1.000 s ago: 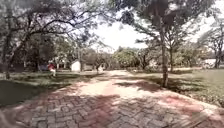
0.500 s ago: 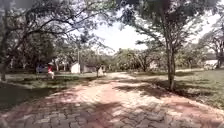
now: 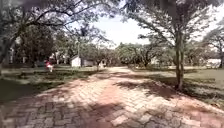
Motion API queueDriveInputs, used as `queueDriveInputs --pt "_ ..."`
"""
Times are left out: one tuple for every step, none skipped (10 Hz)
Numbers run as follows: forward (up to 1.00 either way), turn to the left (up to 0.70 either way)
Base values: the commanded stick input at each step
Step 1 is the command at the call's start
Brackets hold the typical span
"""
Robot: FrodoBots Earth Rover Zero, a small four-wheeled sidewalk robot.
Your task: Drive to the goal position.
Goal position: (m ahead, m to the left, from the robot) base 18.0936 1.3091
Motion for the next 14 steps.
queueDriveInputs --pt "0.70 0.00" --pt "0.70 0.00" --pt "0.70 0.00" --pt "0.70 0.00" --pt "0.70 -0.11" --pt "0.70 -0.25" --pt "0.70 -0.33" --pt "0.70 -0.30" --pt "0.70 0.00" --pt "0.70 0.00" --pt "0.70 0.00" --pt "0.70 0.00" --pt "0.70 0.00" --pt "0.70 0.00"
